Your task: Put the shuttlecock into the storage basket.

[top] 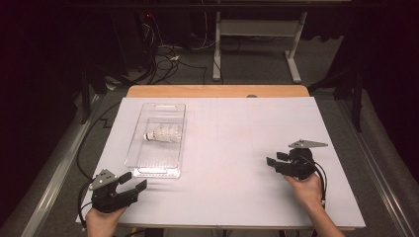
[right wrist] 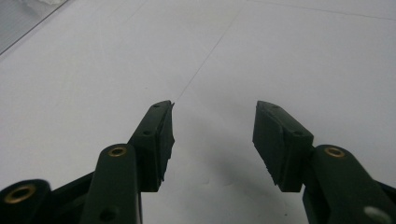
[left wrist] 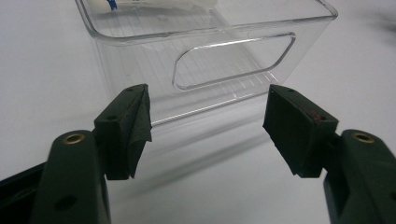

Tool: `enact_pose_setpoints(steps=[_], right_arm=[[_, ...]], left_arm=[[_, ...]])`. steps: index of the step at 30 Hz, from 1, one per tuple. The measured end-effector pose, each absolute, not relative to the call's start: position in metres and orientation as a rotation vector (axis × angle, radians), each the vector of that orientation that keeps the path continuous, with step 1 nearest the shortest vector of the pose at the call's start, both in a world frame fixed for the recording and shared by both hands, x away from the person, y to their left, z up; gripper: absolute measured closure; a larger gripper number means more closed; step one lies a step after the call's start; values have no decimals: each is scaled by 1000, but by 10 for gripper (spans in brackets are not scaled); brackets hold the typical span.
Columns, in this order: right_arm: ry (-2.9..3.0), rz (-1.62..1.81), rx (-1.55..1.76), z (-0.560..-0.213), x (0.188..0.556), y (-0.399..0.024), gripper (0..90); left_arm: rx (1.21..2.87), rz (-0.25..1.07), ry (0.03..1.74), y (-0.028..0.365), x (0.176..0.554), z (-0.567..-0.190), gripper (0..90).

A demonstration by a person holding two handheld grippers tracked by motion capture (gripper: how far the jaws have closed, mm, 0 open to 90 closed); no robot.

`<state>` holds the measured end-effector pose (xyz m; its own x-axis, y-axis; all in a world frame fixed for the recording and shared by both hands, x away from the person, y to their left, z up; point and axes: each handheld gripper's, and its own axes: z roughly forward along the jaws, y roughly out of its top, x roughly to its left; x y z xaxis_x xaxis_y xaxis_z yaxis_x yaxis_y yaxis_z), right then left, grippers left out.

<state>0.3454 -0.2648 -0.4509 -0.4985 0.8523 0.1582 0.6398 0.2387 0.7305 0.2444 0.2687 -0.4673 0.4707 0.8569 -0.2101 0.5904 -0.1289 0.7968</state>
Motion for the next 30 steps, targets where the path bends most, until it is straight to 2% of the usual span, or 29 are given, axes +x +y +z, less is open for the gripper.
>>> enact_pose_setpoints(steps=[30], right_arm=[[2187,1133,1404,-455,324,-284,445]], left_arm=[[1829,379,1220,269,244,-467,327]])
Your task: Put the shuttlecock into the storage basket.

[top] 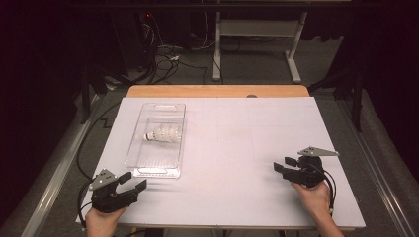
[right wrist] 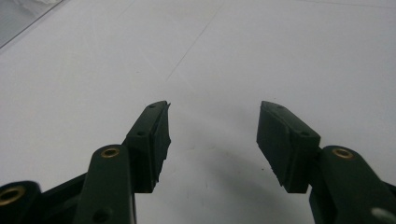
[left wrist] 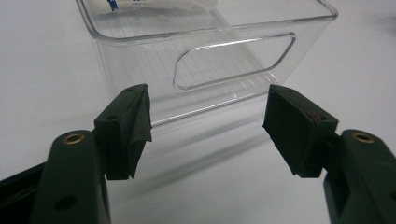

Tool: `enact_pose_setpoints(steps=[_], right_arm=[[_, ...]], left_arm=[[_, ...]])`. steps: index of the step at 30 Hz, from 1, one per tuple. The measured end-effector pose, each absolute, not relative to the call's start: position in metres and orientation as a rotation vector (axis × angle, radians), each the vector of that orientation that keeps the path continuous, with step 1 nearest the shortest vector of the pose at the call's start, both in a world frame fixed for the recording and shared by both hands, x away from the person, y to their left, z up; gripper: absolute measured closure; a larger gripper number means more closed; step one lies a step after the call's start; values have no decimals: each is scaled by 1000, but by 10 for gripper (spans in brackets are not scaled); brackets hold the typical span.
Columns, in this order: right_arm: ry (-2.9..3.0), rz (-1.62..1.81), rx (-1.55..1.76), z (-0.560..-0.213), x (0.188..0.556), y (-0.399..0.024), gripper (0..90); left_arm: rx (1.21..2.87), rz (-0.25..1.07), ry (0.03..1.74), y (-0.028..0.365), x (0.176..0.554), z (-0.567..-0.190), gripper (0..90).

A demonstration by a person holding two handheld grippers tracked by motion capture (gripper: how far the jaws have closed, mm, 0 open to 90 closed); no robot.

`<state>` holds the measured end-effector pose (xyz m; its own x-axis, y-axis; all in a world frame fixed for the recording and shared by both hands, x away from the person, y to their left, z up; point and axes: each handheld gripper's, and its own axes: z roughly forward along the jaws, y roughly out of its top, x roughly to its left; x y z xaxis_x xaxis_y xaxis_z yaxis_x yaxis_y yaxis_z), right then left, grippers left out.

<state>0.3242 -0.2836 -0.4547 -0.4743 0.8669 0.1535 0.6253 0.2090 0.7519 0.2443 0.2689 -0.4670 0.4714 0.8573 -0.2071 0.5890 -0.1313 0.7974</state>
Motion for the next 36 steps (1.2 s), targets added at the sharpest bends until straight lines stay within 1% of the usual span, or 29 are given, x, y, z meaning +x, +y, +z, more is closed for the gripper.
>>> enact_pose_setpoints(steps=[36], right_arm=[[2071,1166,1441,-459,301,-310,383]], left_arm=[[1822,383,1224,270,244,-467,327]])
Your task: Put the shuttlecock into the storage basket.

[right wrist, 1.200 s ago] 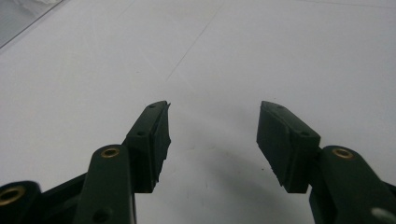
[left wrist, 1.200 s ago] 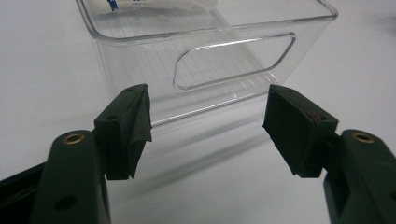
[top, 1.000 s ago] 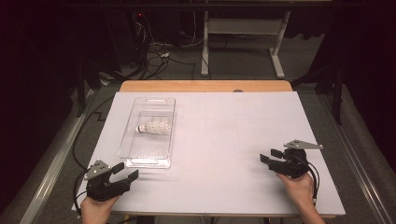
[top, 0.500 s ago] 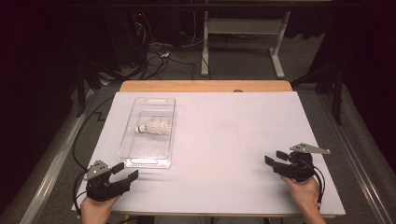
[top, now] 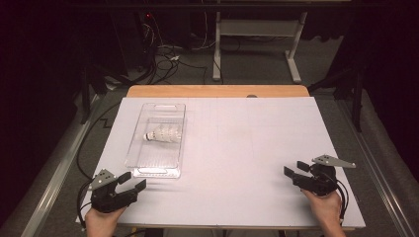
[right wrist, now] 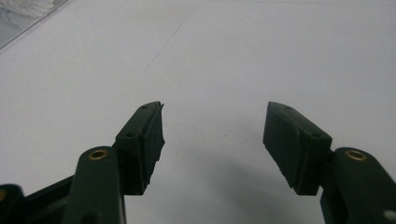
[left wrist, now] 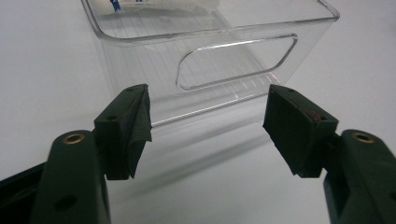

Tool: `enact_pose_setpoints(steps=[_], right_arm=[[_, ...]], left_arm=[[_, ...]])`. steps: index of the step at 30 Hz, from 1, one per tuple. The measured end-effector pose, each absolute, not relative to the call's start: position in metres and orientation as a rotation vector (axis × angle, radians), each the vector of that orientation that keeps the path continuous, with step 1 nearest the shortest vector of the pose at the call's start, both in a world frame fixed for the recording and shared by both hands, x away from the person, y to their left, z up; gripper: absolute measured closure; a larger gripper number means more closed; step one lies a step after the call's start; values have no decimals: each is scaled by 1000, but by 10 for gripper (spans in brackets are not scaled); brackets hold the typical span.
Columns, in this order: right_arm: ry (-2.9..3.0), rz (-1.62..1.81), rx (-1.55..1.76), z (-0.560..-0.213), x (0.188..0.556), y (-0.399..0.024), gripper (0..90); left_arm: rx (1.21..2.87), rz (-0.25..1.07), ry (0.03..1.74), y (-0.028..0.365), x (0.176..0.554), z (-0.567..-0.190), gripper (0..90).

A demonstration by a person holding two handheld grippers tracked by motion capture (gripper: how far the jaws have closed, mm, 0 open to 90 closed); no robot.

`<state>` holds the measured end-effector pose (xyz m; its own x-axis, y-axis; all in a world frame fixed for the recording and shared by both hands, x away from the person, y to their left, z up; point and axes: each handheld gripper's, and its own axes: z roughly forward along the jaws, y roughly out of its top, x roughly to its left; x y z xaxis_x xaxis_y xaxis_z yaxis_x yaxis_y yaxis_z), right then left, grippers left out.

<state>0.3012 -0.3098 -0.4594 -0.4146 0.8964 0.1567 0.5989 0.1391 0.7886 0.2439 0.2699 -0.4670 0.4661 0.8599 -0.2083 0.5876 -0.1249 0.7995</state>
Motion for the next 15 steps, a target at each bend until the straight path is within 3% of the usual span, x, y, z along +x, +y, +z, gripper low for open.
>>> enact_pose_setpoints(steps=[15], right_arm=[[2049,1187,1455,-460,296,-312,370]], left_arm=[[1821,383,1226,270,244,-467,328]])
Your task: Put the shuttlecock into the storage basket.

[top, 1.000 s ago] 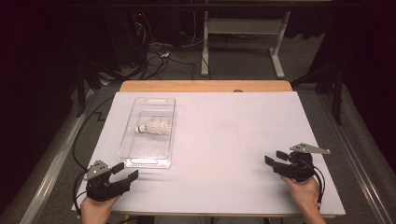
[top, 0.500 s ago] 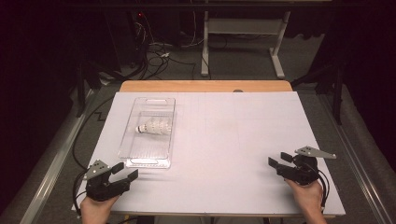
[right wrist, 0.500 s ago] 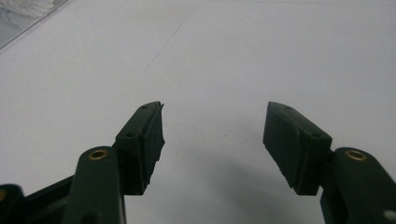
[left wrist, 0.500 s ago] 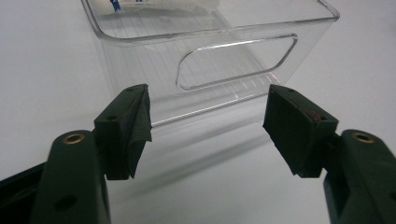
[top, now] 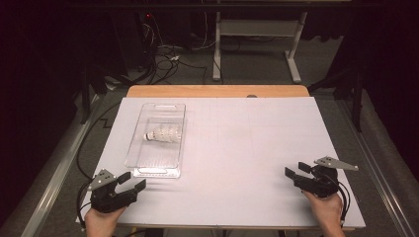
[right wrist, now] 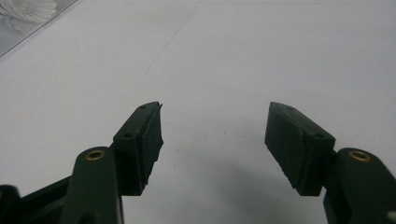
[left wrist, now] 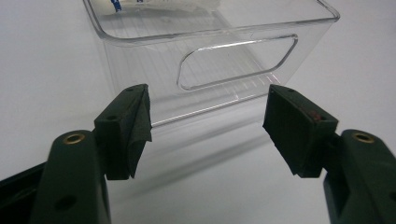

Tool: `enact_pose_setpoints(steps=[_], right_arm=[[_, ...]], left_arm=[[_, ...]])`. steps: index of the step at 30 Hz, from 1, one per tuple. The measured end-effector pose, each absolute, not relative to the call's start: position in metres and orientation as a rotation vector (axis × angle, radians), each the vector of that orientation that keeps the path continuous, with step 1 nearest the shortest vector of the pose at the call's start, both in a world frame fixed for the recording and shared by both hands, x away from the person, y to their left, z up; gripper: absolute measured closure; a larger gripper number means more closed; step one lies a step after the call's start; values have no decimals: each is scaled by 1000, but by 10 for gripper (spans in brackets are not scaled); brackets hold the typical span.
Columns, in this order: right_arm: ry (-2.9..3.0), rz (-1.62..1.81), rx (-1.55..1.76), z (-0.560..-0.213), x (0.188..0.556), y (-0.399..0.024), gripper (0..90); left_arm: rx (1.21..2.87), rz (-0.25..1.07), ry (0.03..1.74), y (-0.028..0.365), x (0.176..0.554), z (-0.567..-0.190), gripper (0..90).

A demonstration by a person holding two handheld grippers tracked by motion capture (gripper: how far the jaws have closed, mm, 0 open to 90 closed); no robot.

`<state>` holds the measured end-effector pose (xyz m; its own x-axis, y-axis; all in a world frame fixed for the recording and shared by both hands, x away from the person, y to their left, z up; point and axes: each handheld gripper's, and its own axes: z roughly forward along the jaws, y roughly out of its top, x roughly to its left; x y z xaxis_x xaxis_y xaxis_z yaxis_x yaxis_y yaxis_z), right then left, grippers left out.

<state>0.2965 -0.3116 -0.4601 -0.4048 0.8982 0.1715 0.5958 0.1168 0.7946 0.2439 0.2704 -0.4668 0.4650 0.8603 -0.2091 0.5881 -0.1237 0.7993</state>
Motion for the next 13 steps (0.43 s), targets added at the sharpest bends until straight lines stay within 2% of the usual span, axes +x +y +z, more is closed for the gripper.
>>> enact_pose_setpoints(steps=[13], right_arm=[[2040,1191,1444,-459,296,-311,363]], left_arm=[[1822,384,1224,270,244,-467,328]])
